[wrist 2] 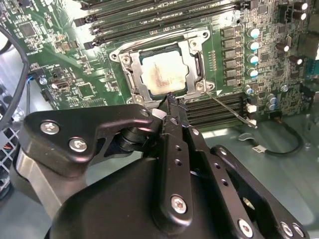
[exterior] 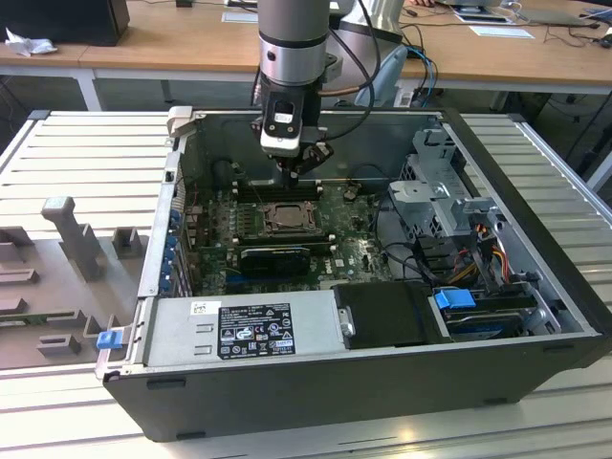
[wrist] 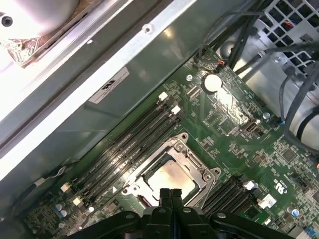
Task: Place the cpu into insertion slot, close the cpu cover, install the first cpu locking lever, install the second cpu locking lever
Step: 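Install the first cpu locking lever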
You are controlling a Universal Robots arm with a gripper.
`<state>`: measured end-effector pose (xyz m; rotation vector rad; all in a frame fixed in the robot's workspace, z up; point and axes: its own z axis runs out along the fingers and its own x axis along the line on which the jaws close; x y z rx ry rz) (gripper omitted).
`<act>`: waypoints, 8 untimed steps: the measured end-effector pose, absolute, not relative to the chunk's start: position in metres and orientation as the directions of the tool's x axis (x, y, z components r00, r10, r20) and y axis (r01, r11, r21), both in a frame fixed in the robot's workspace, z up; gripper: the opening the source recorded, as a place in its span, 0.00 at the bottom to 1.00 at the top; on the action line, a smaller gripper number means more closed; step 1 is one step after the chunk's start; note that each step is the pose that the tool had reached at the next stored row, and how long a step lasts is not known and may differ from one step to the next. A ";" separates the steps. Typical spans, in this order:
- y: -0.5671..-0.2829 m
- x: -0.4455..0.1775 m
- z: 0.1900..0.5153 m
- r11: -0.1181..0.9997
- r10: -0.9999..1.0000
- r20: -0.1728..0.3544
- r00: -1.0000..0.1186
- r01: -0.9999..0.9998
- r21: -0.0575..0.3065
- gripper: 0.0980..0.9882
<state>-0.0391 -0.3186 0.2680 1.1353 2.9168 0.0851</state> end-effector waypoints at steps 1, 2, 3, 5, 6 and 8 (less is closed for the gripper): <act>-0.319 -0.039 0.268 0.740 0.671 0.010 -0.741 0.671 0.054 0.01; -0.319 -0.039 0.268 0.744 0.667 0.010 -0.745 0.666 0.054 0.01; -0.319 -0.039 0.268 0.750 0.659 0.010 -0.752 0.659 0.054 0.01; -0.319 -0.039 0.268 0.765 0.643 0.010 -0.766 0.642 0.054 0.01; -0.319 -0.039 0.268 0.773 0.633 0.010 -0.774 0.632 0.054 0.01; -0.319 -0.039 0.268 0.804 0.592 0.010 -0.806 0.592 0.054 0.01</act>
